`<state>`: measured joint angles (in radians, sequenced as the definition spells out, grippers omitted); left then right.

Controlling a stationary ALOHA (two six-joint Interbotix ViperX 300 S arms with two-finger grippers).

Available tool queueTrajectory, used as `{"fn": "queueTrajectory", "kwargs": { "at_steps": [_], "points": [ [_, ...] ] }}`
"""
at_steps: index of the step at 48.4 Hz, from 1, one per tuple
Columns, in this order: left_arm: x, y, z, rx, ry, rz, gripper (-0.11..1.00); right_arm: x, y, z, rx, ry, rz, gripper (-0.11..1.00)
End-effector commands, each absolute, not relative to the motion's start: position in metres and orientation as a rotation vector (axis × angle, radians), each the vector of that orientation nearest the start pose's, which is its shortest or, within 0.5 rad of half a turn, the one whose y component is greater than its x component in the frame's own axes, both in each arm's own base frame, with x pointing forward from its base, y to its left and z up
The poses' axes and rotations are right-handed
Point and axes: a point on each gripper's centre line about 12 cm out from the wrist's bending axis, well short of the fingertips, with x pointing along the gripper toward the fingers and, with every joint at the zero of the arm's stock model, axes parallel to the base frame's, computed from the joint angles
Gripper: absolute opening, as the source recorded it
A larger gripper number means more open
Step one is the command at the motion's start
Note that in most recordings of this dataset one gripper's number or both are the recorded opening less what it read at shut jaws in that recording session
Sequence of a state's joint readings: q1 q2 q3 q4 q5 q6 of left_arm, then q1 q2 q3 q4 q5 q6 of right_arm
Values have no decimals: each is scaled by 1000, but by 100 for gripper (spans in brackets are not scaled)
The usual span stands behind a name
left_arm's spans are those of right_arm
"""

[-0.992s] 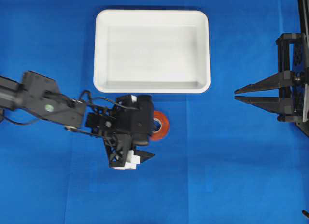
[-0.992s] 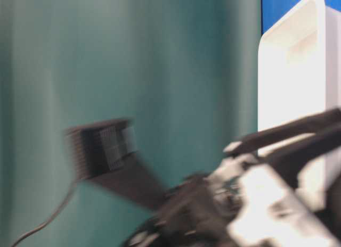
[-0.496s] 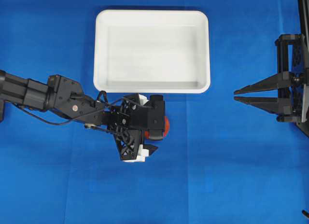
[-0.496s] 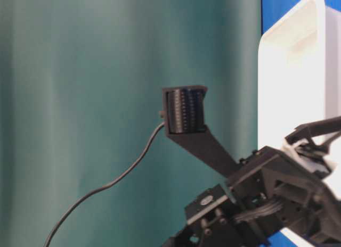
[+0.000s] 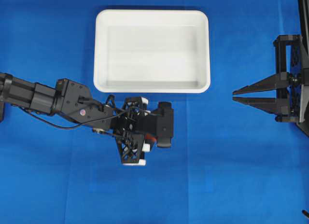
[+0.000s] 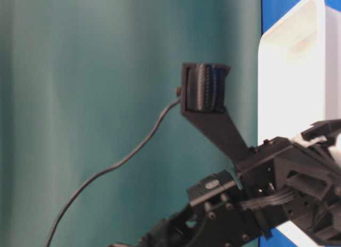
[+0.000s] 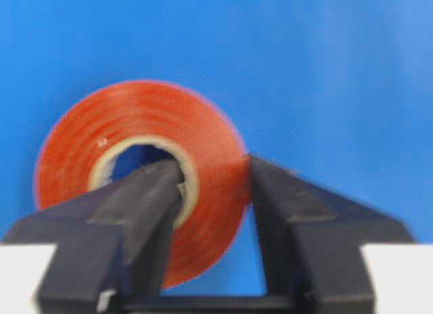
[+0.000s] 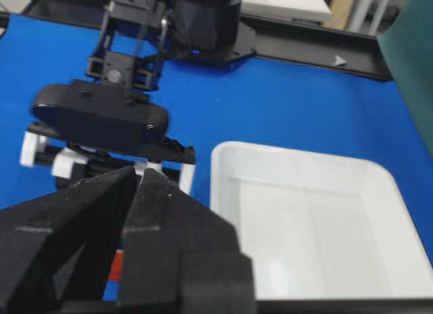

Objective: Place one roll of tape in the white case with the left arm.
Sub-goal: 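Lift the tape roll and carry it up into the white tray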

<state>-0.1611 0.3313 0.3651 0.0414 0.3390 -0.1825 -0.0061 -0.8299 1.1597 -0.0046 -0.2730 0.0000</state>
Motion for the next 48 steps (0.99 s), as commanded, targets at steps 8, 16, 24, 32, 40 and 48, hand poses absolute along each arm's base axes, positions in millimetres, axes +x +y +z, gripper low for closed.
{"fn": "queueTrajectory", "kwargs": {
  "at_steps": [8, 16, 24, 32, 40, 48],
  "points": [
    [443, -79, 176, -26, 949, -82, 27, 222, -2, 273, -1, 51, -6, -6],
    [434, -57, 211, 14, 913, -56, 27, 222, -2, 273, -1, 54, -6, -6],
    [429, -10, 218, 47, 910, 10, 27, 222, -2, 273, -1, 54, -6, -6],
    [426, 44, 212, 66, 915, 88, 27, 223, -2, 272, -1, 57, -6, -6],
    [426, 75, 190, 58, 922, 134, 27, 224, -2, 270, -1, 64, -6, -6],
    [430, 89, 163, 47, 913, 153, 26, 225, -2, 267, -2, 78, -6, -6]
  ]
}}
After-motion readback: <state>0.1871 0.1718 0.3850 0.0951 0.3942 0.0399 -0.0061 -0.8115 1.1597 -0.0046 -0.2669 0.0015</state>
